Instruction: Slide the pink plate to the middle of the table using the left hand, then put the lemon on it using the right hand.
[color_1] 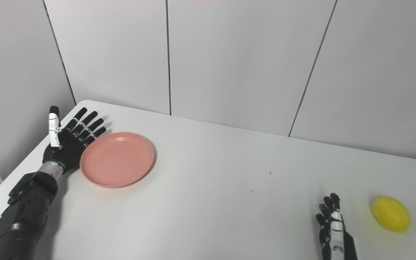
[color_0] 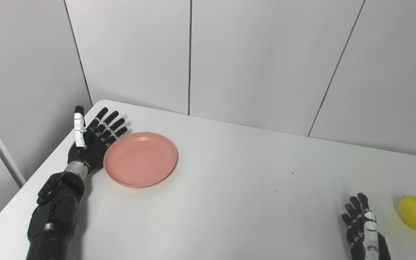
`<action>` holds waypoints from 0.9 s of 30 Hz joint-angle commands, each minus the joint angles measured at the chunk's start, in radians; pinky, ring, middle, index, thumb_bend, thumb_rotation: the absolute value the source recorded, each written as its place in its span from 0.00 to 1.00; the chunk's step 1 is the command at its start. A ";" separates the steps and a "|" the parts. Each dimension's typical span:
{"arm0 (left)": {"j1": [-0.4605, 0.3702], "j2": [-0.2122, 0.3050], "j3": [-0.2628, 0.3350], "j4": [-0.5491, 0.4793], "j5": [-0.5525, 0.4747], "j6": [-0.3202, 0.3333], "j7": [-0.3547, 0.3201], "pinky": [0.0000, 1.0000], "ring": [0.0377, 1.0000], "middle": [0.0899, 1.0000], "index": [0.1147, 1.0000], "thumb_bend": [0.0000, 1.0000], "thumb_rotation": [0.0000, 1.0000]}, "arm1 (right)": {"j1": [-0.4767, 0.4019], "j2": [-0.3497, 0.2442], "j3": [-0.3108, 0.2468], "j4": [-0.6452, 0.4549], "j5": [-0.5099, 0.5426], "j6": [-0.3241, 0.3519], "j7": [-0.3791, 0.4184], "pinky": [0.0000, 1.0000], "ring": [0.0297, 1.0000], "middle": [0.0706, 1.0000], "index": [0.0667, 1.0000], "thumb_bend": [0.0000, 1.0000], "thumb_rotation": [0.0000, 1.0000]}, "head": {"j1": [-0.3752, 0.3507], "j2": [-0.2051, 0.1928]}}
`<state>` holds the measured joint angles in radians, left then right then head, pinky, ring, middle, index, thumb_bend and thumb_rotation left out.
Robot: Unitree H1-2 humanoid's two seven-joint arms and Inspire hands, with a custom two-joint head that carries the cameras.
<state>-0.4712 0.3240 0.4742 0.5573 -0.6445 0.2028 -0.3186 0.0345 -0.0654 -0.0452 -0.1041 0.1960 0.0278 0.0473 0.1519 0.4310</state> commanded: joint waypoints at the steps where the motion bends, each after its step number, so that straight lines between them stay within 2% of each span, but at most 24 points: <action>1: -0.002 -0.002 -0.006 -0.033 0.005 0.031 0.033 0.70 0.75 0.80 0.90 0.79 0.83 | 0.018 0.012 0.016 0.005 -0.009 0.041 0.006 1.00 0.99 0.98 1.00 0.62 1.00 | -0.001 0.002; 4: 0.010 -0.020 -0.010 -0.081 0.001 0.061 0.067 0.68 0.73 0.78 0.90 0.79 0.83 | 0.016 0.014 0.017 0.013 -0.015 0.031 0.007 1.00 0.98 0.97 1.00 0.62 1.00 | -0.002 0.002; 9: 0.016 -0.031 -0.017 -0.109 0.005 0.090 0.102 0.71 0.75 0.77 0.88 0.80 0.80 | 0.016 0.021 0.017 0.008 -0.019 0.035 0.002 1.00 0.98 0.97 1.00 0.62 1.00 | -0.005 0.005; 14: 0.033 -0.049 -0.032 -0.172 0.003 0.128 0.138 0.73 0.75 0.77 0.87 0.80 0.81 | 0.015 0.016 0.022 0.005 -0.018 0.046 0.004 1.00 0.99 0.98 1.00 0.65 1.00 | -0.009 0.007; 20: 0.050 -0.064 -0.051 -0.215 0.008 0.140 0.156 0.73 0.77 0.78 0.88 0.78 0.83 | 0.015 0.020 0.025 -0.002 -0.019 0.058 -0.007 1.00 0.98 0.97 1.00 0.66 1.00 | -0.012 0.009; 23: 0.064 -0.069 -0.082 -0.248 0.046 0.138 0.179 0.72 0.77 0.78 0.88 0.78 0.83 | 0.015 0.022 0.026 -0.003 -0.019 0.049 -0.008 1.00 0.99 0.97 1.00 0.65 1.00 | -0.014 0.011; 27: 0.084 -0.080 -0.119 -0.289 0.082 0.135 0.192 0.70 0.75 0.77 0.83 0.77 0.85 | 0.016 0.021 0.027 -0.004 -0.022 0.047 -0.009 1.00 0.98 0.96 1.00 0.63 1.00 | -0.016 0.014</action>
<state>-0.3880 0.2565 0.3632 0.2898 -0.5764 0.3263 -0.1356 0.0332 -0.0577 -0.0361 -0.1087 0.1760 0.0312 0.0258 0.1350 0.4448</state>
